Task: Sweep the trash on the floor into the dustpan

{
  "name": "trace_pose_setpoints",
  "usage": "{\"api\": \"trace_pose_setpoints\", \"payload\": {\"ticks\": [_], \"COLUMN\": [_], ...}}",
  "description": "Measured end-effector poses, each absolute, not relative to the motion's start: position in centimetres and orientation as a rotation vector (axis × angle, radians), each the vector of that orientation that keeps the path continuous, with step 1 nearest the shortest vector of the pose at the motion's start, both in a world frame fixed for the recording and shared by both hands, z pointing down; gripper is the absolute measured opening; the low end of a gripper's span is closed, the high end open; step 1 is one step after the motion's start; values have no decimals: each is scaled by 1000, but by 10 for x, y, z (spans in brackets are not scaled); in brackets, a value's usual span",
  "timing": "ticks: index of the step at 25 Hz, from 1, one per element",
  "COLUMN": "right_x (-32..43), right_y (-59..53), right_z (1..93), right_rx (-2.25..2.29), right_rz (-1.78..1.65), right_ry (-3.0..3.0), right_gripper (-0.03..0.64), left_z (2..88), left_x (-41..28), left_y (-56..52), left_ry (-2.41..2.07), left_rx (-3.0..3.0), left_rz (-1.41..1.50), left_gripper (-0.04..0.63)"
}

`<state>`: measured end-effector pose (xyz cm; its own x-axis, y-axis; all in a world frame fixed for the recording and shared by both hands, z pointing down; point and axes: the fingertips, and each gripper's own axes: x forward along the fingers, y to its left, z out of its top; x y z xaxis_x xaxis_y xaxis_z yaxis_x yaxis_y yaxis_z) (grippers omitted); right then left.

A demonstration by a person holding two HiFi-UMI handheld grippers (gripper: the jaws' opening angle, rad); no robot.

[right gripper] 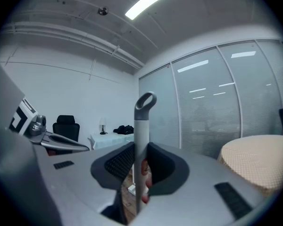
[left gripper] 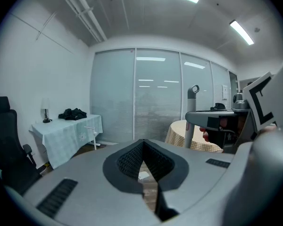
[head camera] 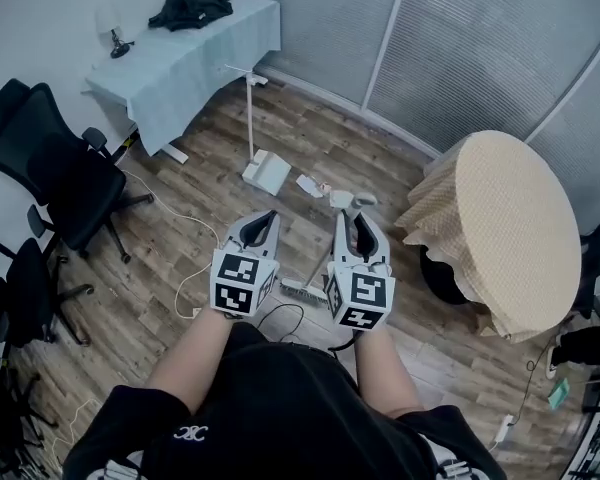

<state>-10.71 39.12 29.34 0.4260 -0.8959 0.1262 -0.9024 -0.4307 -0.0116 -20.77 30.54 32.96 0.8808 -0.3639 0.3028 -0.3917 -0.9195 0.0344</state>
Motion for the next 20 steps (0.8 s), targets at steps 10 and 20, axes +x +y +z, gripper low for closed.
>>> {"api": "trace_pose_setpoints", "payload": {"ticks": [10, 20], "right_x": [-57, 11], "right_y": [358, 268], "right_z": [307, 320], "right_rx": [2607, 2629], "right_rz": [181, 224], "right_ry": [-1565, -1427], "right_gripper": [97, 97], "left_z": [345, 364], "left_x": [-161, -89], "left_y": [271, 163], "left_ry": [-542, -401], "left_rx": [2969, 2920], "left_rz": [469, 439], "left_gripper": [-6, -5]}}
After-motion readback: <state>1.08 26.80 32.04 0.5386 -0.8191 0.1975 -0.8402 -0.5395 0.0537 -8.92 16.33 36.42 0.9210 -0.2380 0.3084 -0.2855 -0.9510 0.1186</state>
